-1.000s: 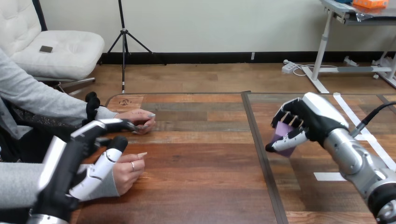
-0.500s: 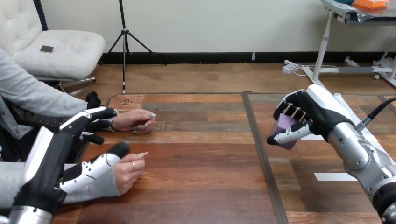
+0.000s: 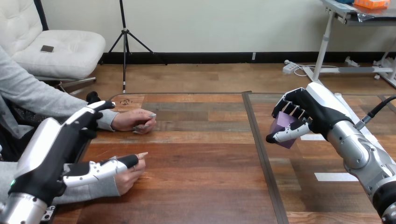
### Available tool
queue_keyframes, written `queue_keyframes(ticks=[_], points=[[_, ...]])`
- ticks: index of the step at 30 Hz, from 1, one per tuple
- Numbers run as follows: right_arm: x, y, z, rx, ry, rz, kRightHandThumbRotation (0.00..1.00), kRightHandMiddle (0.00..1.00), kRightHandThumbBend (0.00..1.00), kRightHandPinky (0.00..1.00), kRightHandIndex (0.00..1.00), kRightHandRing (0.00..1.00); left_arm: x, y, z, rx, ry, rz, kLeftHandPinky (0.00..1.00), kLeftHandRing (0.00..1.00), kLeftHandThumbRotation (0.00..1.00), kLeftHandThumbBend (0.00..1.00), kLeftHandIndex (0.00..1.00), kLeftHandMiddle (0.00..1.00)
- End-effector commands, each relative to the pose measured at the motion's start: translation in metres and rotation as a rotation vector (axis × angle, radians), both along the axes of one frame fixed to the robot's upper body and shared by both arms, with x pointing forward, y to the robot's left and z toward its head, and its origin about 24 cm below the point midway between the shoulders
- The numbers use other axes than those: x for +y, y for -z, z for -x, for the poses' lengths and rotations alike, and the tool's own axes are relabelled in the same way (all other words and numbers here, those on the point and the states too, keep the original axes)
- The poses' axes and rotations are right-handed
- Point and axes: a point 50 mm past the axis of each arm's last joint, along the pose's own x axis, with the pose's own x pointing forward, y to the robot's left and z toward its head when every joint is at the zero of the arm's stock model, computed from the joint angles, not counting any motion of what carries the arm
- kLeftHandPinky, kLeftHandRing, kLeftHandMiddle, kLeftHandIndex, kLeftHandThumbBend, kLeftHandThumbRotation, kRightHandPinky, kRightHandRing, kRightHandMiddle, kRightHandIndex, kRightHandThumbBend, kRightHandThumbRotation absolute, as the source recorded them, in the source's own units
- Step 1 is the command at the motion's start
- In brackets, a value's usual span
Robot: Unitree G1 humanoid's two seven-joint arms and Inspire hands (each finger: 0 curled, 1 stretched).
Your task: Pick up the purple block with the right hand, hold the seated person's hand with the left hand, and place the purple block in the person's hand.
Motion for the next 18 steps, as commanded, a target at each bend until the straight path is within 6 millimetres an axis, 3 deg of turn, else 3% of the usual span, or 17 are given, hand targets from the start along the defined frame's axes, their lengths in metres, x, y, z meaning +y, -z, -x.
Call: queue_keyframes(ticks=[1,18], points=[[-0.0043,-0.0214,-0.0068,-0.081,0.007,-0.024,0.00,0.48,0.76,0.42,0.46,0.45,-0.0057,-0.0273,-0.0104,-0.094,0.032,-0.154,0.70,0.86,0.62,1.00,0.86,0.89],[-0.0051,-0.0193,-0.0072,-0.060,0.019,-0.027,0.00,0.47,0.76,0.41,0.47,0.45,-0.0095,-0.0261,-0.0168,-0.062,0.034,-0.314,0.75,0.85,0.52,1.00,0.84,0.88]])
